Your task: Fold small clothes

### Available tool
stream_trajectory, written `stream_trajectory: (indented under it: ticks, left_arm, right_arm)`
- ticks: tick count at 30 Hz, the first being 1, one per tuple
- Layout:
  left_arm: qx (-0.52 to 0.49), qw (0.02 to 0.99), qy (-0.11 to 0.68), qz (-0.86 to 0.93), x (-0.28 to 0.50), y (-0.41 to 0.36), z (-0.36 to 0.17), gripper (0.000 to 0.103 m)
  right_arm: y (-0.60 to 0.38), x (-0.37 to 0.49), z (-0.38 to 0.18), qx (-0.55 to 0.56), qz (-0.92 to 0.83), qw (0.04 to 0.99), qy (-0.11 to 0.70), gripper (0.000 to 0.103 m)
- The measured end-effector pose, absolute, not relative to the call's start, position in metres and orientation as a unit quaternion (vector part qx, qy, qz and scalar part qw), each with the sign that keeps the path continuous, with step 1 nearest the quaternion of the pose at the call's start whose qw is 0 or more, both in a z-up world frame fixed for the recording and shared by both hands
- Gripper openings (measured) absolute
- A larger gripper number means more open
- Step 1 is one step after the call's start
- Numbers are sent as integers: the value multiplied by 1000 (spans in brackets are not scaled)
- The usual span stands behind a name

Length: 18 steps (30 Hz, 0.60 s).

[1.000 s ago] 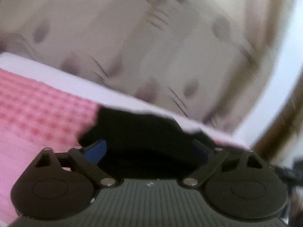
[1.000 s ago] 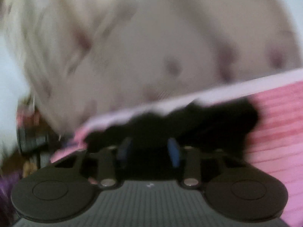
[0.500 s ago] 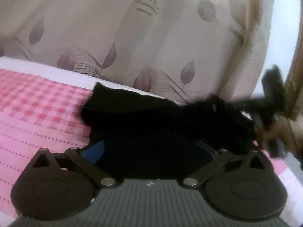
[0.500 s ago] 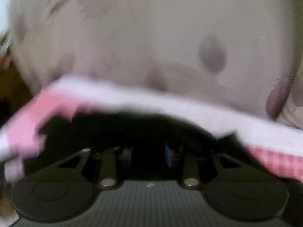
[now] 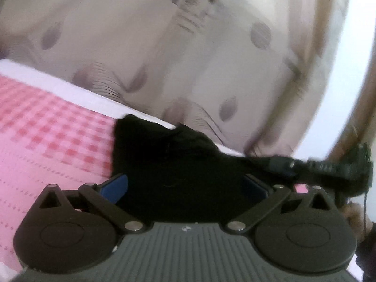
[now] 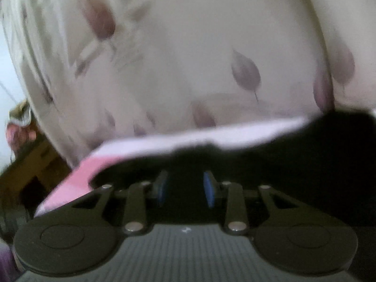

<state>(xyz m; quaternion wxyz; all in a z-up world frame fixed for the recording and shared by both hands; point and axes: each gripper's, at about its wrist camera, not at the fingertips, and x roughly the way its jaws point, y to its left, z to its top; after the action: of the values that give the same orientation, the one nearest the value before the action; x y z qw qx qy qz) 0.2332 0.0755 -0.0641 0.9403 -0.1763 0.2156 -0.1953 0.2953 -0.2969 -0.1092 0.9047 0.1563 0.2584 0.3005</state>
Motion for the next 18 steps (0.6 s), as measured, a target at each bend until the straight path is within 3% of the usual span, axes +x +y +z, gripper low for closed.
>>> stream_trajectory:
  ticks: [3,7,10,13,18]
  left_arm:
    - [-154,922,271,-231,258,64,-54,100]
    - [-186,882,350,-255,321,62,-52,100]
    - [-167,916,288,-222,354,66,-29,100]
    - [-155,964,183,-114,368,83,-4,101]
    - [-235,954,178,-57,350,123,-6,102]
  right_arm:
    - [-301,281,-121,114,285,914,266,32]
    - [-319,280,-141,161,279,907,272,32]
    - [-324,279,-158,196,278,900,271,32]
    - [-326,275,-156,194,280,905,255,42]
    - [-343,250,-147,219,278,912,206,42]
